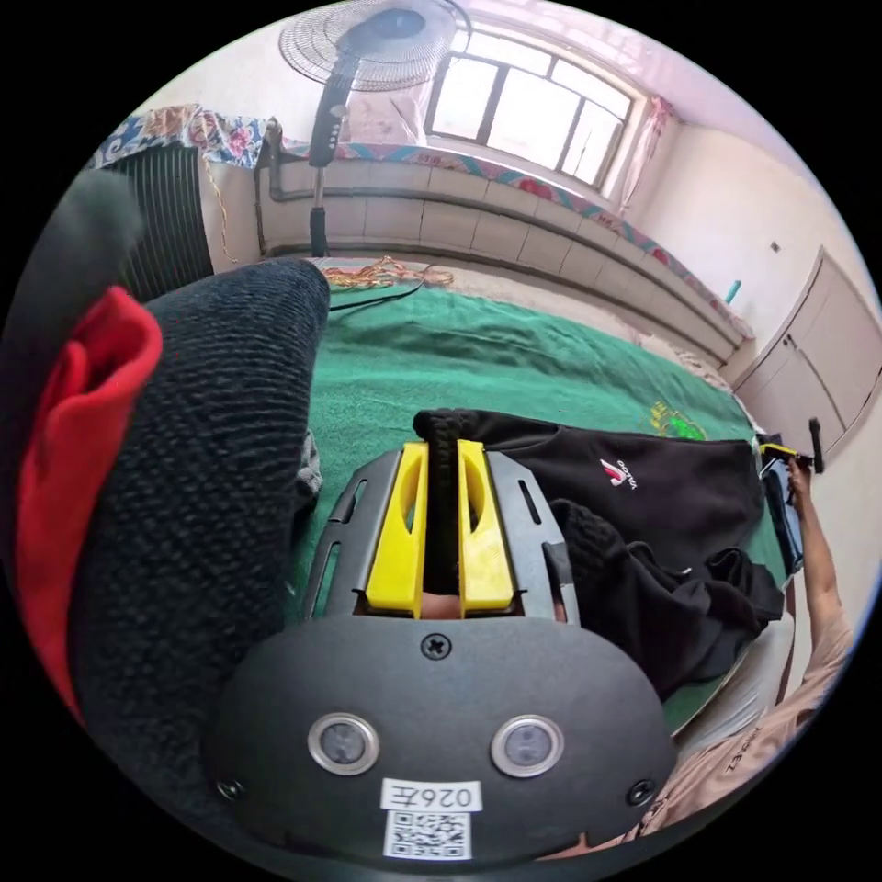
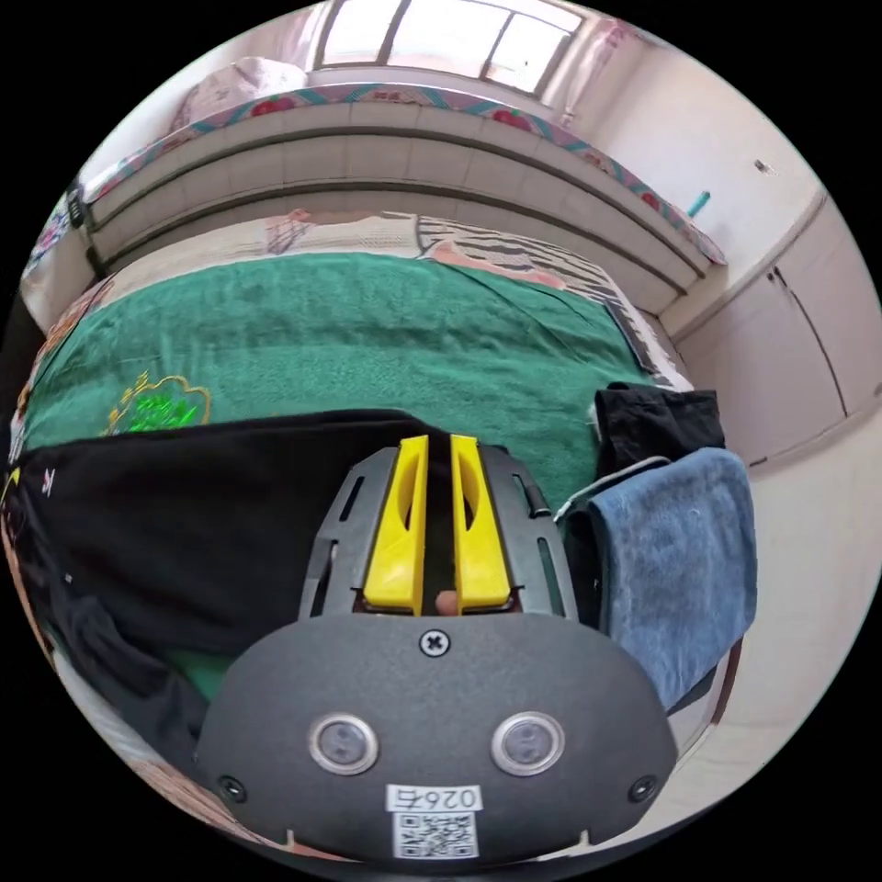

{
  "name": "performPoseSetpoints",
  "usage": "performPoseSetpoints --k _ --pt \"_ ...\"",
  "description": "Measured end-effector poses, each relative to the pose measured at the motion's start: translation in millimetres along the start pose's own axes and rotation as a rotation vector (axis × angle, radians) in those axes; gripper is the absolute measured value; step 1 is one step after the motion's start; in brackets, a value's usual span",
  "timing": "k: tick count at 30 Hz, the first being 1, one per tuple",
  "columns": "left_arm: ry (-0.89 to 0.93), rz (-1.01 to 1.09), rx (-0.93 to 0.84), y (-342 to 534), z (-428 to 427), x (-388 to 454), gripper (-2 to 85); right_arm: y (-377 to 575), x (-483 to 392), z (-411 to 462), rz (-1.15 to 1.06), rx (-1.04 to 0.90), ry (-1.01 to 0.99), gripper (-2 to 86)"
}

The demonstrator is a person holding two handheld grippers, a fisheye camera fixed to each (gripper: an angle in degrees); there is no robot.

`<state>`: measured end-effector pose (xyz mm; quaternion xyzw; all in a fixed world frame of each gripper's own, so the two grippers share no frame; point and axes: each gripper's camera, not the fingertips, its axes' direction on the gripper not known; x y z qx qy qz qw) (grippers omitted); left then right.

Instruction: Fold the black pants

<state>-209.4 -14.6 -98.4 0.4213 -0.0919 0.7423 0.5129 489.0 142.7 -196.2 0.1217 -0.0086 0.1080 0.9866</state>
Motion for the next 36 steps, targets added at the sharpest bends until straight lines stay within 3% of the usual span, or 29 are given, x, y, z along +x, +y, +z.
performPoseSetpoints --k 8,13,18,23,26,31,36 --pt "-0.054 0.032 0.081 -6.1 -52.5 32.7 5.8 42.7 22.8 19.3 0.06 0.069 -0.054 -0.6" --pt "-0.165 0.13 -0.049 -21.9 -27.4 42.7 5.7 61.4 53.0 94.5 0.12 -0.09 -0.103 -0.9" --pt "0.018 -0.051 0.013 -28.2 -64.9 5.8 5.5 84.1 81.5 96.0 0.277 -0.025 -0.183 -0.9" --pt "-0.22 -0.026 0.124 -20.8 -110.2 26.8 -0.5 107.7 74.5 91.5 0.295 0.041 -0.077 -0.9" --pt "-0.254 0.078 0.108 -24.5 -118.6 47.6 -0.9 117.6 74.7 73.3 0.282 0.088 -0.056 -0.9" --pt "-0.276 0.238 0.206 -21.9 -146.9 77.6 -0.9 154.4 73.2 0.2 0.228 0.288 -0.305 -0.9" --pt "-0.026 0.275 0.392 -18.3 -194.8 75.2 -1.0 194.9 45.8 -55.1 0.063 0.378 -0.6 -0.9"
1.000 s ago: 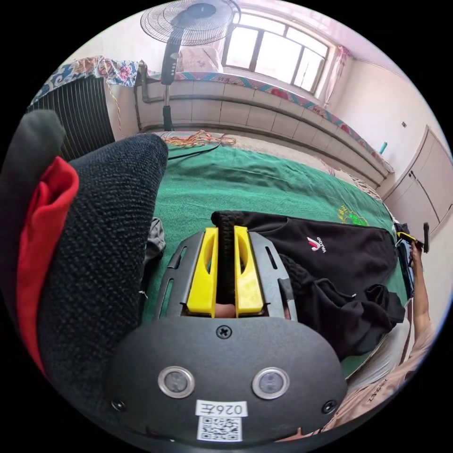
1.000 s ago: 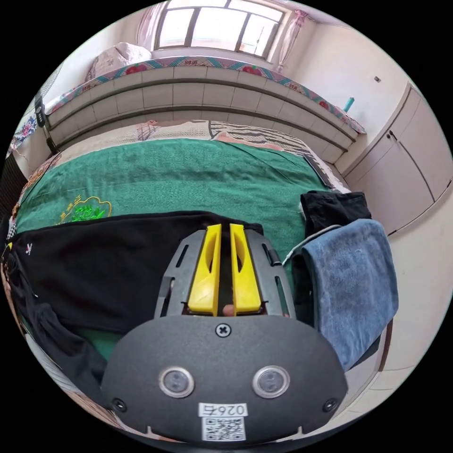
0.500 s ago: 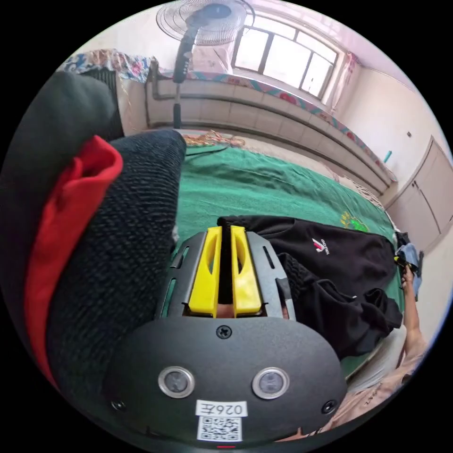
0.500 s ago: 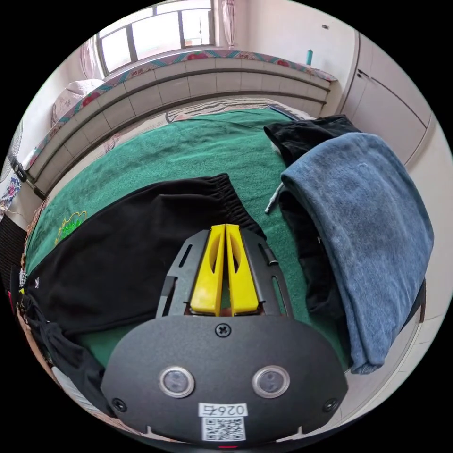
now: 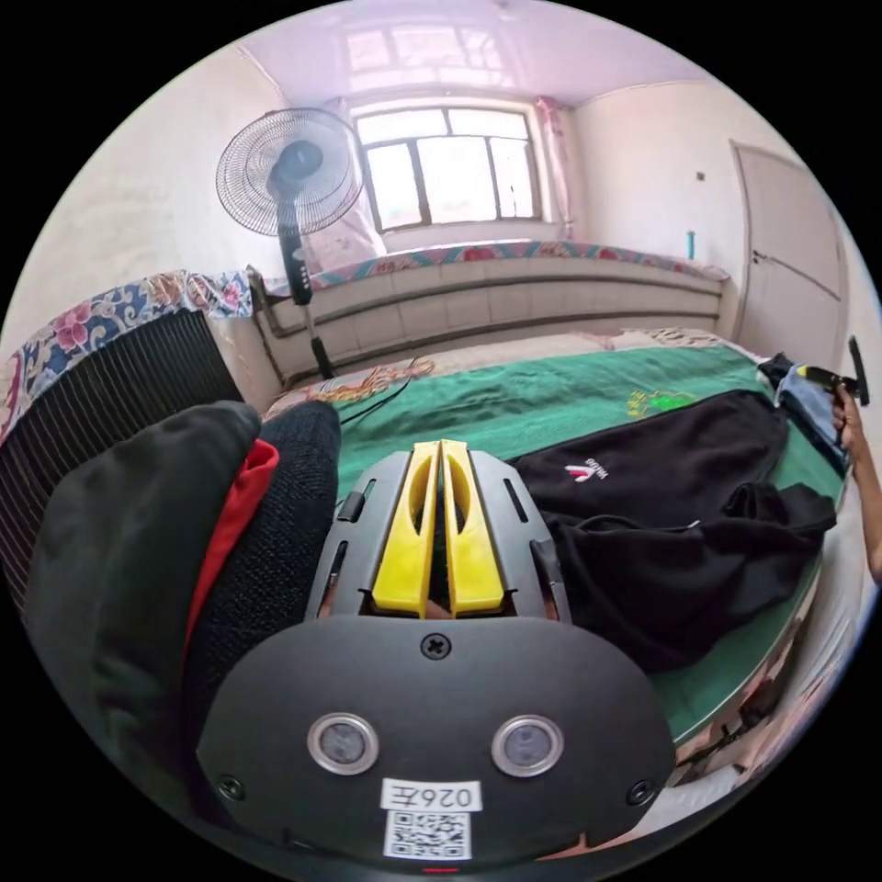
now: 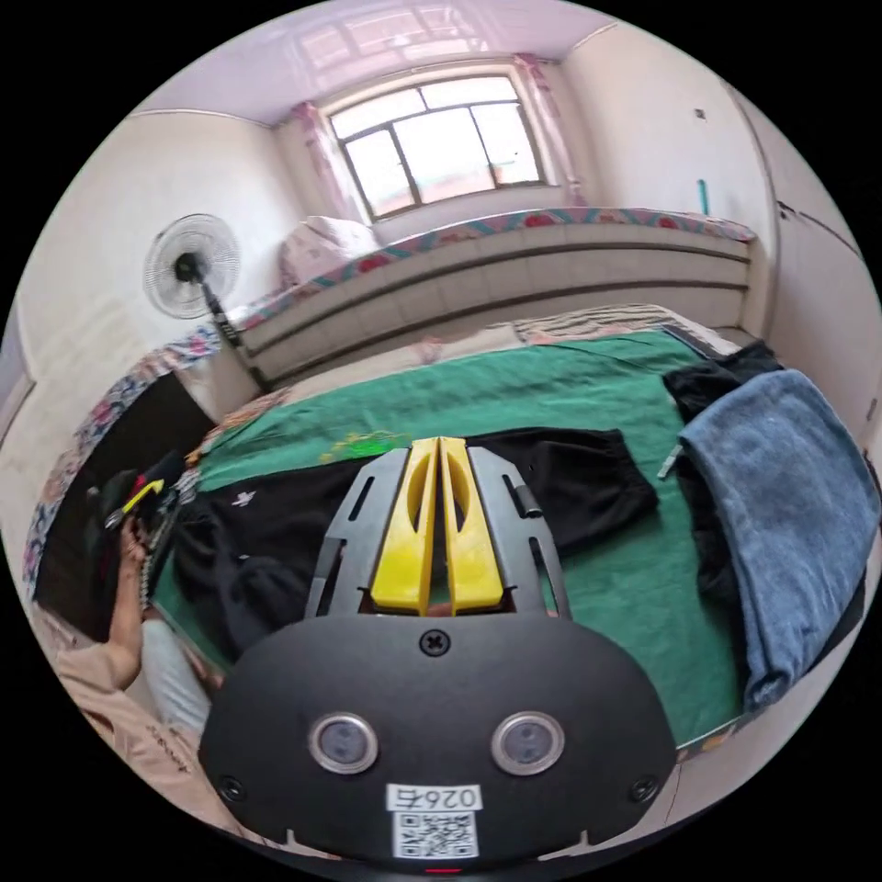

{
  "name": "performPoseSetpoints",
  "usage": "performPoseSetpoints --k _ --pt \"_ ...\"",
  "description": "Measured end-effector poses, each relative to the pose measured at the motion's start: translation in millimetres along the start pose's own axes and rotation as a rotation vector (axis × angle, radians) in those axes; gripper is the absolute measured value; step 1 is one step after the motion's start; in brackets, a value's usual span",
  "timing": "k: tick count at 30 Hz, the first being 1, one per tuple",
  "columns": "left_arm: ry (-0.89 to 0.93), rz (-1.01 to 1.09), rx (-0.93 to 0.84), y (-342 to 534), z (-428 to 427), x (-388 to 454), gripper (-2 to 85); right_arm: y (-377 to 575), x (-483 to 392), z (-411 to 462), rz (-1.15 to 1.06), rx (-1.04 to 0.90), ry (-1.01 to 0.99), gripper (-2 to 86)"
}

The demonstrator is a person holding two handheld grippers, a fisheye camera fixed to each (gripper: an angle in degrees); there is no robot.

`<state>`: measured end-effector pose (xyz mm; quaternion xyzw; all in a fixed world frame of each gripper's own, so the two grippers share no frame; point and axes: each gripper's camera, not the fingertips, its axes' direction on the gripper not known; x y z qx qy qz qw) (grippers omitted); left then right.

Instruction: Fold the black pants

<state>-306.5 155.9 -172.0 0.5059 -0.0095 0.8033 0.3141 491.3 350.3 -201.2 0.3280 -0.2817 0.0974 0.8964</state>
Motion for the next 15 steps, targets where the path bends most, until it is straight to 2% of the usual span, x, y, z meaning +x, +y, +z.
performPoseSetpoints --k 4,9,11,15 --pt "0.134 -0.024 0.011 -5.8 1.3 -7.8 -0.9 20.0 -58.7 6.7 -0.158 -0.132 -0.218 -0.9" --pt "0.349 -0.113 -0.048 -13.7 17.6 -15.1 -0.3 45.2 -128.9 36.9 -0.319 -0.285 -0.294 -0.2" --pt "0.287 -0.128 -0.068 -17.0 14.1 -13.5 1.0 54.7 -151.8 54.5 -0.38 -0.352 -0.268 1.1" --pt "0.097 -0.15 -0.145 -12.1 21.1 -10.3 10.6 84.9 -182.2 97.5 -0.485 -0.483 -0.176 7.1"
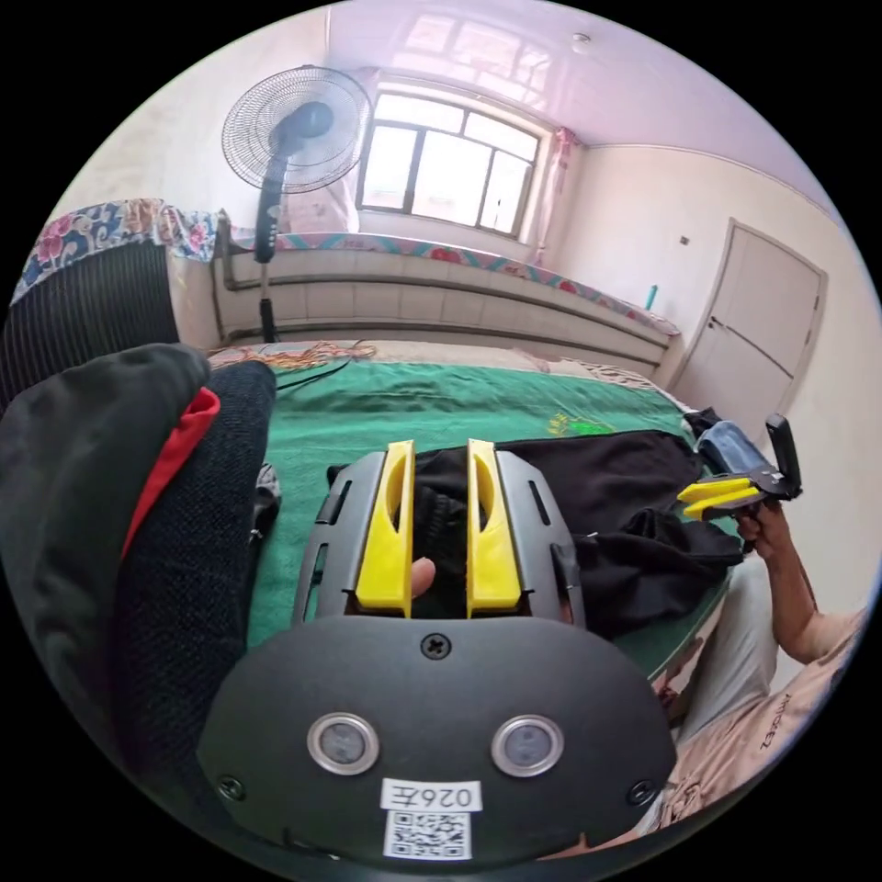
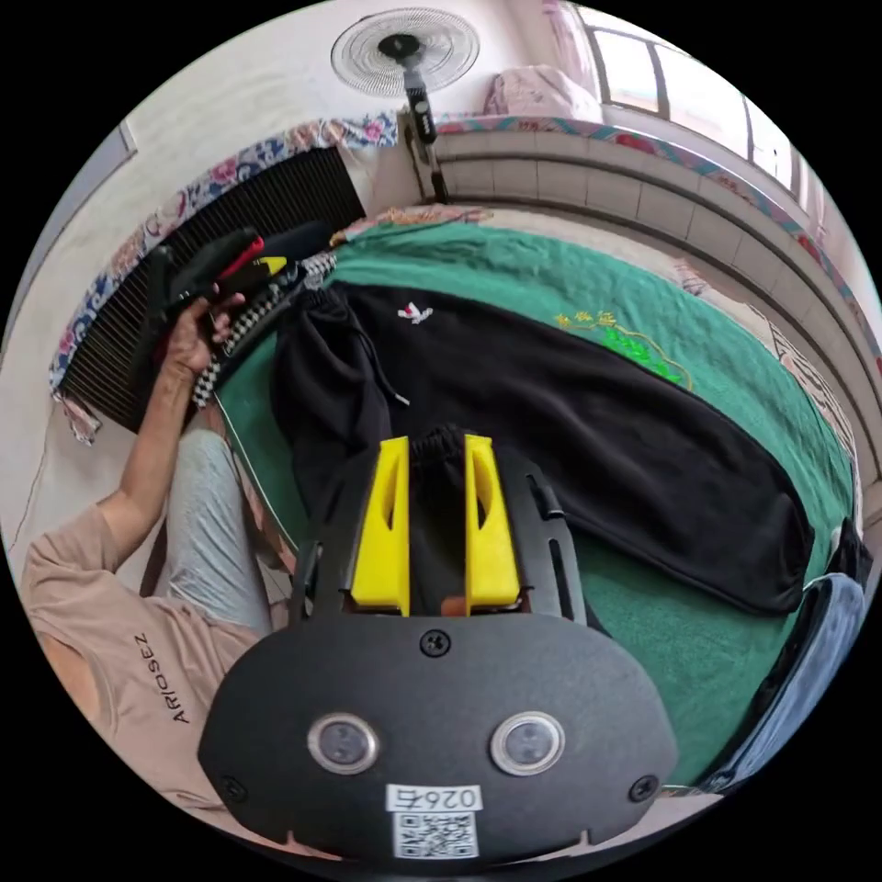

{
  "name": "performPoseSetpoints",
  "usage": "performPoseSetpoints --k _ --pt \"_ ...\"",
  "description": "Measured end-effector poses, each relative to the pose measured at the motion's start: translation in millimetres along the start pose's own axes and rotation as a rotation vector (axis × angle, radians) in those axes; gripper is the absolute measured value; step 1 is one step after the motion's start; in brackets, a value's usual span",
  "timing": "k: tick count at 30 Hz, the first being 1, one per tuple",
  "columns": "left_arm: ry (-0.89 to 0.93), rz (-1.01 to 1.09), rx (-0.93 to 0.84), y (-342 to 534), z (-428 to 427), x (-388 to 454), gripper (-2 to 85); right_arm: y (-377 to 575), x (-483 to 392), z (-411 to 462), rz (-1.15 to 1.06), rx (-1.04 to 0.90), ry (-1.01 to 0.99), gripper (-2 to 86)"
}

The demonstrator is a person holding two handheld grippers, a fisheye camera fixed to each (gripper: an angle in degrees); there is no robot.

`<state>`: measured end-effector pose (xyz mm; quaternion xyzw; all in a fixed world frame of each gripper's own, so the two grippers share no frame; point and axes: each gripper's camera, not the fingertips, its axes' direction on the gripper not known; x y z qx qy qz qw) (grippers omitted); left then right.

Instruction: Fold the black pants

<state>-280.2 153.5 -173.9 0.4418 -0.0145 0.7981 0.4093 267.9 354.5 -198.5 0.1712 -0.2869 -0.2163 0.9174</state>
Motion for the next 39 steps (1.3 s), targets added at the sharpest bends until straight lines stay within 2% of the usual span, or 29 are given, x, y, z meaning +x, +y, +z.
performPoseSetpoints --k 4,6,8,13,15,17,21,26,31,34,36,39 --pt "0.025 0.007 -0.195 8.0 42.8 -3.2 11.5 11.2 6.9 53.8 -0.007 -0.144 -0.018 6.5" --pt "-0.004 0.029 -0.325 -0.2 62.2 -2.0 6.5 12.4 17.9 51.4 0.013 -0.142 -0.024 2.9" --pt "-0.049 0.056 -0.36 -4.9 64.7 -0.5 0.7 12.6 31.8 34.7 0.025 -0.101 -0.032 0.5" --pt "-0.055 0.006 -0.153 -11.4 34.1 -11.2 0.1 44.2 95.0 -35.9 0.207 0.152 -0.155 -1.0" --pt "-0.074 -0.016 0.014 -11.1 19.3 -16.7 1.9 58.8 115.9 -59.8 0.268 0.237 -0.166 -1.0" --pt "-0.091 -0.007 0.053 -15.0 22.5 -19.4 5.3 72.0 134.2 -81.7 0.325 0.312 -0.155 -1.0" --pt "-0.058 0.01 -0.106 -30.4 70.4 -26.8 10.9 99.7 173.5 -122.3 0.474 0.42 -0.073 -1.0" --pt "-0.088 0.032 -0.281 -36.1 118.0 -21.8 9.4 136.4 230.0 -155.2 0.678 0.46 -0.028 0.6" --pt "-0.108 0.039 -0.289 -48.9 103.9 -19.2 2.9 166.2 279.5 -179.5 0.839 0.491 -0.045 4.7" --pt "-0.059 0.043 -0.217 -48.7 97.5 -20.9 2.7 172.1 290.3 -193.9 0.874 0.525 -0.037 5.8" --pt "-0.063 0.041 -0.288 -49.3 113.5 -21.9 5.3 176.0 293.7 -204.2 0.903 0.541 0.001 5.9" --pt "-0.102 0.075 -0.306 -52.2 115.1 -17.3 3.7 185.8 296.2 -224.5 0.916 0.615 0.026 6.1"
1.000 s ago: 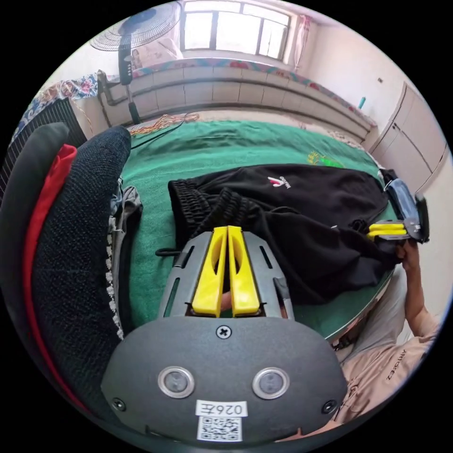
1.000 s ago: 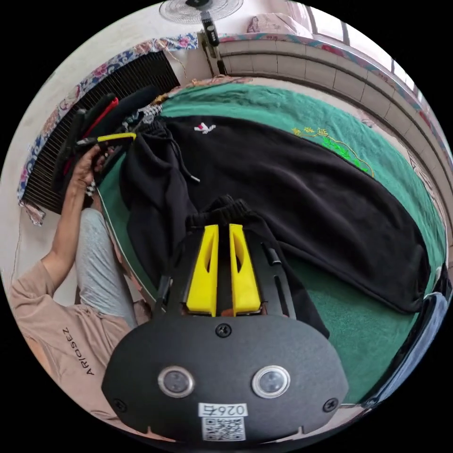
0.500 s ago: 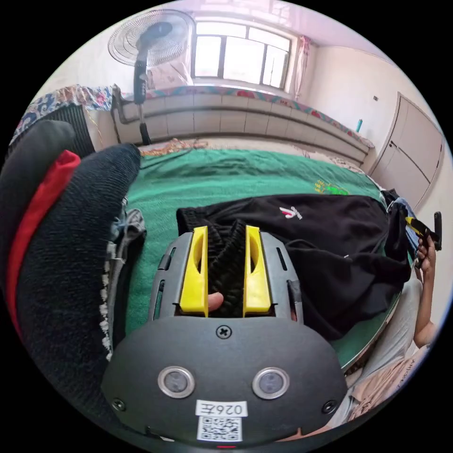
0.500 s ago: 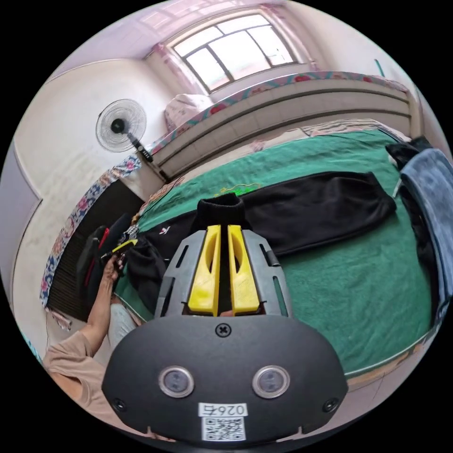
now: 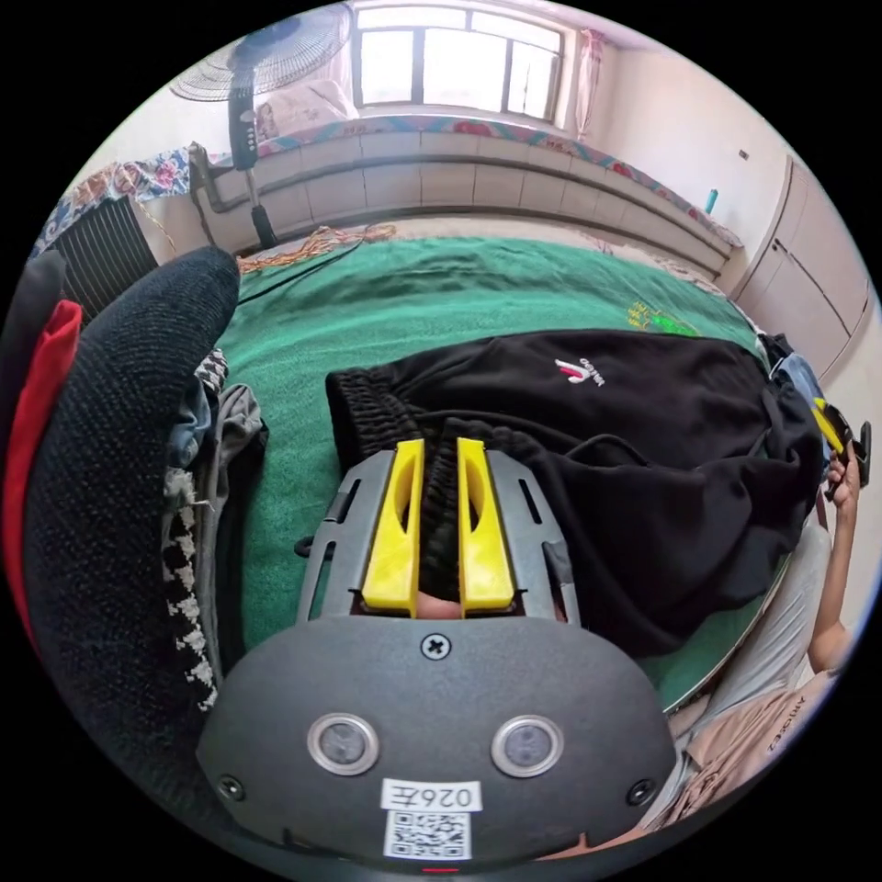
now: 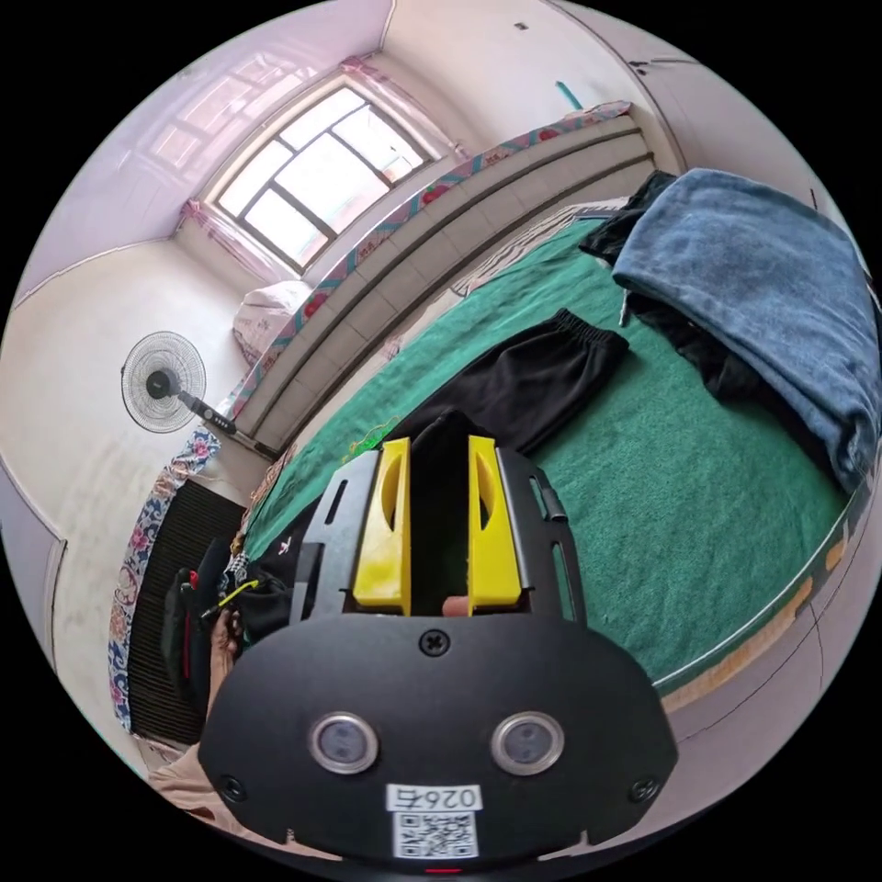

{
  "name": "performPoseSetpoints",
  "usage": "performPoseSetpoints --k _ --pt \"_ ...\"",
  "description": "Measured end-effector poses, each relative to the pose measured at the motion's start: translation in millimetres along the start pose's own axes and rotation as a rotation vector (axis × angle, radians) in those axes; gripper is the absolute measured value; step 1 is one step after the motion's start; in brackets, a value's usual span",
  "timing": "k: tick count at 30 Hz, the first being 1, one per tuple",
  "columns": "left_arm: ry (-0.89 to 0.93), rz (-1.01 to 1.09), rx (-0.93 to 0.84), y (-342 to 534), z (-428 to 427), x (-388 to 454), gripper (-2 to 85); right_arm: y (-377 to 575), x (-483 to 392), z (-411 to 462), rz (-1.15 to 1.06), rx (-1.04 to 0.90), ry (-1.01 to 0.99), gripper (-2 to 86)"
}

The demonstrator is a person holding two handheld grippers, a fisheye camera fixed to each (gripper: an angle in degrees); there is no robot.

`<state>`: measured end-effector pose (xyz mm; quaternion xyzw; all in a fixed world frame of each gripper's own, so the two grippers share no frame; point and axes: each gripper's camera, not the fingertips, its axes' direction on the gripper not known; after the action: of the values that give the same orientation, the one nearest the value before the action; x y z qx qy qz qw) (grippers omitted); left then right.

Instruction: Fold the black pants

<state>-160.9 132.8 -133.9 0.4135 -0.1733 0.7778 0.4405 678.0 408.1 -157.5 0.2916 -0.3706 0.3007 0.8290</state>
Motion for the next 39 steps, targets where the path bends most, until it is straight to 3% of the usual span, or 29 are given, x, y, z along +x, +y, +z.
performPoseSetpoints --k 2,8,10,12,17,22,29,39 --pt "-0.006 -0.008 0.008 -1.3 -11.3 -0.5 2.0 -7.6 -0.2 -3.8 -0.02 -0.022 -0.043 6.8" --pt "0.009 -0.049 0.254 15.7 -59.8 -4.4 1.1 -33.4 -4.5 6.1 -0.064 -0.163 -0.137 12.5" --pt "0.031 -0.017 0.169 10.0 -44.6 -2.5 3.1 -40.1 -13.4 24.9 -0.129 -0.316 -0.135 9.3" --pt "0.02 0.052 -0.042 1.2 -12.2 5.9 0.5 -42.4 -21.6 35.7 -0.193 -0.416 -0.119 0.8" --pt "0.001 0.001 0.171 19.1 -65.4 3.3 -0.6 -57.3 -16.8 -37.1 -0.182 -0.196 -0.113 -0.9" --pt "0.059 -0.104 0.322 56.4 -121.1 -29.0 -0.8 -51.7 55.8 -153.8 -0.028 0.073 -0.1 -1.0" --pt "0.311 -0.07 0.34 89.4 -160.8 -48.4 -0.8 -23.1 156.6 -188.7 0.153 0.007 -0.14 -1.0" --pt "0.157 0.007 0.276 79.7 -150.0 -14.1 8.4 -9.7 194.4 -222.4 0.196 0.014 -0.208 -1.0"
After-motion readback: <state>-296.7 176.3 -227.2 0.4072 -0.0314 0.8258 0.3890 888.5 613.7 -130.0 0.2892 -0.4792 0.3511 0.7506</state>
